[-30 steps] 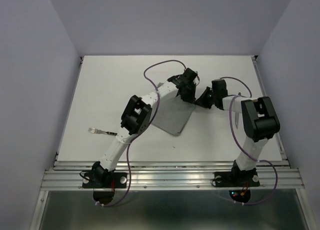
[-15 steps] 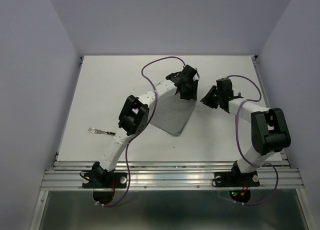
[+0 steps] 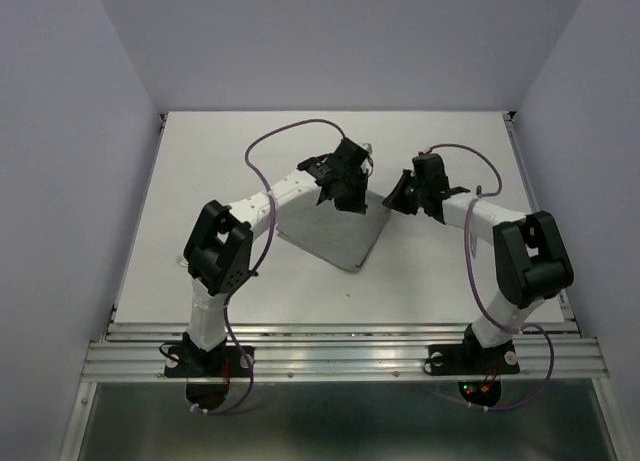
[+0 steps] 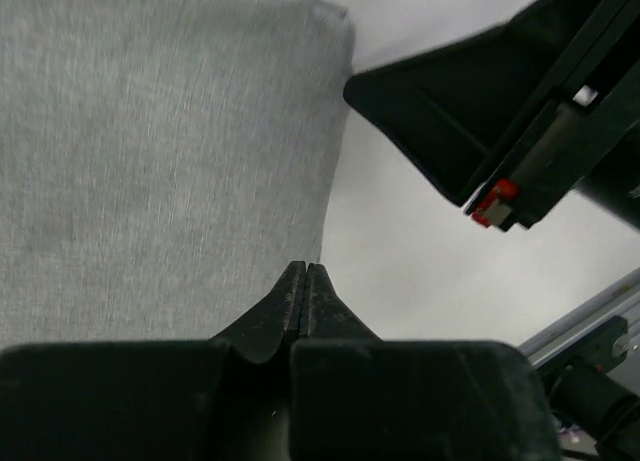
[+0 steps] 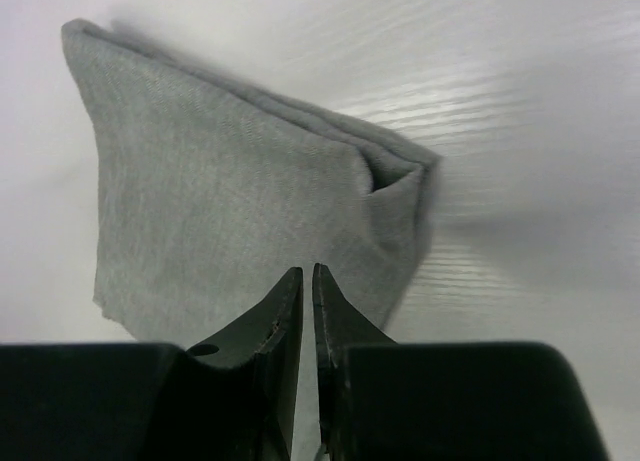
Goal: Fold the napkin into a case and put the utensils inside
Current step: Smooth out the lower triangle-folded napkin at the center of the board.
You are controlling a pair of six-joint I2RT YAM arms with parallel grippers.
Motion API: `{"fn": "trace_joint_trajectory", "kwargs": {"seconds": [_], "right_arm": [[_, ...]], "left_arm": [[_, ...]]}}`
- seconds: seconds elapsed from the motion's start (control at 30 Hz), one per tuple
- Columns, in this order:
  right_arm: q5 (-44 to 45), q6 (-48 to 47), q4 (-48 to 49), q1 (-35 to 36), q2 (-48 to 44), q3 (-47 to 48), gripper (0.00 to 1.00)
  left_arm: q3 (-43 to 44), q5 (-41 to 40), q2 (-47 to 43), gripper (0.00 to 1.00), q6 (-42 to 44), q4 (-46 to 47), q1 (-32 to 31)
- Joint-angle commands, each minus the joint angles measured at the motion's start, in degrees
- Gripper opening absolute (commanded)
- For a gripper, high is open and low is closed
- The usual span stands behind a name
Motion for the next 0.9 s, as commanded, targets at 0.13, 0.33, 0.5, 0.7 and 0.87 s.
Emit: {"fn": "trace_joint_trajectory", "kwargs": {"seconds": [0.13,0.33,0.5,0.7,0.87], "right_arm": [[2.32,-1.9,-0.2,1.06,5.21,5.75,0.14],[6.01,-3.57,-2.05,0.54,8.47,7.42,0.13],[6.72,-3.57,-2.05,0.54,11.72,9.35,0.13],[5.06,-3.23,-1.88,0.54,12.7,9.63,0.12],[3.12,-3.13,-0.82,0.54,5.85,6.73,0.15]], "left_arm": [[-16.95,8.61,-5.6,0.0,2.21,3.86,-0.16],[-24.07,14.24,-6.58,0.0,3.7,5.97,-0.86],[-24.61,14.68,-6.48,0.0,4.14,6.41,-2.17],[-23.82,13.72,-6.05,0.0,5.46,6.06,-3.93],[-22.5,13.28,-7.89,0.0,5.9,5.45,-3.94]]}}
